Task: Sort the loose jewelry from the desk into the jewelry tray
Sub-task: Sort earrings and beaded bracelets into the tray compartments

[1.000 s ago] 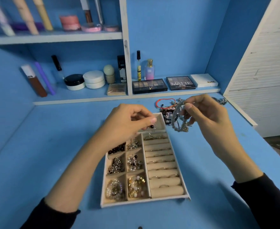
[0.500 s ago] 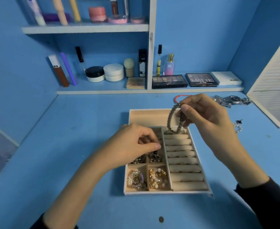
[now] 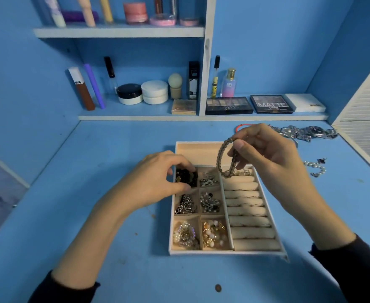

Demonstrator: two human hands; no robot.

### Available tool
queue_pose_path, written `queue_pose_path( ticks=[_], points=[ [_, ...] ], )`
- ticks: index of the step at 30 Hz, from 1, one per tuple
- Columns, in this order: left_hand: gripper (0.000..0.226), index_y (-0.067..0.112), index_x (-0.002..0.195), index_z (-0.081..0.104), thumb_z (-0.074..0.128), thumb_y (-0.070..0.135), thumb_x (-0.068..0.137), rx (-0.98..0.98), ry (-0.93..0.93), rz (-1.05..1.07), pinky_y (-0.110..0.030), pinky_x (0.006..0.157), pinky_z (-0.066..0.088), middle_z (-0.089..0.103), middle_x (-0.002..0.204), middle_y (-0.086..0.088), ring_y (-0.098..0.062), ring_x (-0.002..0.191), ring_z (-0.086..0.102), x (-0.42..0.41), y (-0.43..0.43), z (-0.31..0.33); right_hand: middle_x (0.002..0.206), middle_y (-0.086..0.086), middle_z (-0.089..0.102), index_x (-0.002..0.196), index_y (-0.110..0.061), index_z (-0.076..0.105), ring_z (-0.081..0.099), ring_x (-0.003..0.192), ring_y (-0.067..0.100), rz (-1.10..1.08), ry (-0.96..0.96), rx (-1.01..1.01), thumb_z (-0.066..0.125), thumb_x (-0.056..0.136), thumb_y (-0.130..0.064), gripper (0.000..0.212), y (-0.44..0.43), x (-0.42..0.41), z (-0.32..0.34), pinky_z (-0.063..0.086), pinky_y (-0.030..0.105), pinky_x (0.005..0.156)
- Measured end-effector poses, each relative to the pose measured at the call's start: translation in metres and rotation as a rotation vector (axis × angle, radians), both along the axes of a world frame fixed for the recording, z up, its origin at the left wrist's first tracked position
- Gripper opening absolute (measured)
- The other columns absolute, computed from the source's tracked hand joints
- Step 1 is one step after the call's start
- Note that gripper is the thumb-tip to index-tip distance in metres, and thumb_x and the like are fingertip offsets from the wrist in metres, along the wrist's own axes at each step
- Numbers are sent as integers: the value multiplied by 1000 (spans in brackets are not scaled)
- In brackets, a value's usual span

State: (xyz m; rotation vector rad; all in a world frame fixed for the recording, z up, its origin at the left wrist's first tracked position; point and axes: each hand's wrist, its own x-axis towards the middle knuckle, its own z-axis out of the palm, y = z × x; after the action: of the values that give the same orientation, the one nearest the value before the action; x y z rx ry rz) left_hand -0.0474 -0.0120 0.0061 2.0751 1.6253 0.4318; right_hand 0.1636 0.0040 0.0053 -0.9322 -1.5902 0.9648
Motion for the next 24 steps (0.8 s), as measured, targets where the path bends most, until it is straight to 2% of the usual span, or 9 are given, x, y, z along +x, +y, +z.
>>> queue_pose_path(
  ticks=[3,7,10,12,15,16,20,22,24],
  points=[
    [34,47,101,54,73,39,73,-43,53,-34,-11,71,32,52,104,19,2,89,44,-7,2,-2,75,10,67,90,-11,60,61,69,25,37,-31,-5,57,90,-10,3,1,-3,-2,53,35,64],
    [34,49,96,51,74,38,72,-54,58,-50,-11,71,33,48,97,21,5,89,43,-9,3,-4,74,8,66,90,-11,59,62,70,23,44,-73,-2,56,90,-9,4,2,-9,-1,55,34,65],
    [34,49,90,49,73,31,74,-24,63,-47,-18,72,36,47,94,21,4,88,44,-9,4,-5,74,5,67,89,-13,59,62,70,21,39,-106,5,56,90,-9,5,3,-13,0,53,30,63],
    [34,48,90,48,72,29,74,1,62,-43,-22,75,38,49,95,19,2,87,45,-8,4,-6,74,2,67,88,-16,59,62,69,21,19,-146,21,57,90,-9,7,4,-15,-1,54,34,61],
    [32,44,91,50,71,28,74,38,61,-41,-22,74,38,49,95,16,-1,85,47,-6,5,-6,73,0,67,85,-21,57,62,69,24,-13,-233,61,58,89,-12,10,6,-19,-2,53,49,65],
    [31,43,91,50,71,27,74,44,62,-39,-21,73,38,48,95,16,-2,85,47,-6,5,-6,74,0,67,85,-22,57,61,69,24,-21,-263,73,58,89,-12,10,6,-19,-3,52,48,67],
    [30,43,91,52,70,25,75,36,61,-37,-24,75,40,49,96,13,-4,85,48,-6,5,-7,74,-6,65,87,-21,58,59,69,10,-63,-360,140,59,88,-10,10,9,-21,-5,46,13,60],
    [28,42,90,54,70,25,75,24,56,-41,-25,77,40,49,96,13,-4,85,48,-7,5,-7,74,-9,63,91,-16,60,58,71,6,-73,-383,171,59,88,-8,9,8,-21,-7,45,11,62],
    [24,41,89,57,70,26,76,13,58,-47,-24,77,40,49,96,13,-4,85,49,-6,5,-7,73,-5,64,92,-12,62,58,72,8,-64,-422,217,60,87,-8,7,7,-20,-10,48,16,67]
  ],
)
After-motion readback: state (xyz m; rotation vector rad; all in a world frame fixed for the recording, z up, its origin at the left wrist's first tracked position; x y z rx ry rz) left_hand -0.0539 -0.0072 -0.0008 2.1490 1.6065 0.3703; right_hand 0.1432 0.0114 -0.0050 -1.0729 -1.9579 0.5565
